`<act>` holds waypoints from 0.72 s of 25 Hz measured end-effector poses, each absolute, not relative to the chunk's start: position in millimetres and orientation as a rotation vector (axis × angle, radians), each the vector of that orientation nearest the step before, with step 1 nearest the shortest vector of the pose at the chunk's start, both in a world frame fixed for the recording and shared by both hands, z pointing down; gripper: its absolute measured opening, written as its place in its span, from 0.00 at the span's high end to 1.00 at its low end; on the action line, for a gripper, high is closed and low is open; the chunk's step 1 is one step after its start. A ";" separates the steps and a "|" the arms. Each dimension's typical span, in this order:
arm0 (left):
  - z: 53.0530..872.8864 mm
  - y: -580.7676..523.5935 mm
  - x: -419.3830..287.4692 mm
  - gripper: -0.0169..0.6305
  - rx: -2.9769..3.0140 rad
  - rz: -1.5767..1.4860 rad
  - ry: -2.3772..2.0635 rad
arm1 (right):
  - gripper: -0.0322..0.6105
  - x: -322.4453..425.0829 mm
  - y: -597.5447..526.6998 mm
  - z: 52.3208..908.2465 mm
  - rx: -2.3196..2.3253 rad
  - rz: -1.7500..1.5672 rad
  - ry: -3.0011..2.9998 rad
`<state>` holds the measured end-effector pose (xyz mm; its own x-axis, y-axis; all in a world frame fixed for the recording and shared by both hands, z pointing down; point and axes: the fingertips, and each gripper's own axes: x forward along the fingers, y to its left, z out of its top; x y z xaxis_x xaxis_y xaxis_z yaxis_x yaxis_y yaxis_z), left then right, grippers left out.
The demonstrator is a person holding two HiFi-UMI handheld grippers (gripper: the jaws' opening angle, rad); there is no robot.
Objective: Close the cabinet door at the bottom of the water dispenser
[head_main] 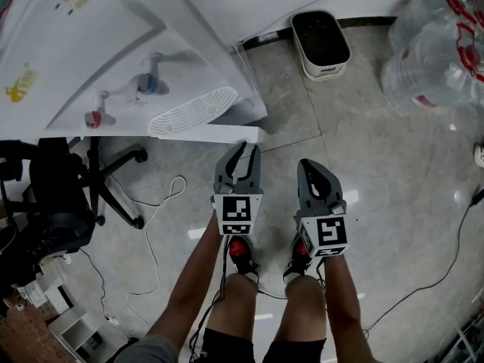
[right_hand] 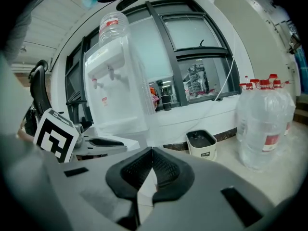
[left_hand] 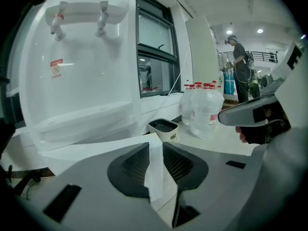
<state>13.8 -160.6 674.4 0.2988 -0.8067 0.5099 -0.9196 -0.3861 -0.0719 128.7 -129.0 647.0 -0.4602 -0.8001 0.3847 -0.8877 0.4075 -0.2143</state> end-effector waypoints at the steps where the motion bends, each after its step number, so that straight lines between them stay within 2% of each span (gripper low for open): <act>1: 674.6 -163.4 14.3 0.81 2.332 0.694 -1.591 | 0.92 128.4 -131.4 648.3 1.489 0.572 -2.444; 18: 688.7 -194.0 20.1 0.83 2.342 0.684 -1.623 | 0.92 126.1 -162.0 665.5 1.494 0.524 -2.477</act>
<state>20.1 -194.0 688.7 0.2857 -0.8267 0.4847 -0.9244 -0.3712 -0.0881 126.1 -162.0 665.5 -0.4686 -0.8118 0.3484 -0.8833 0.4260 -0.1955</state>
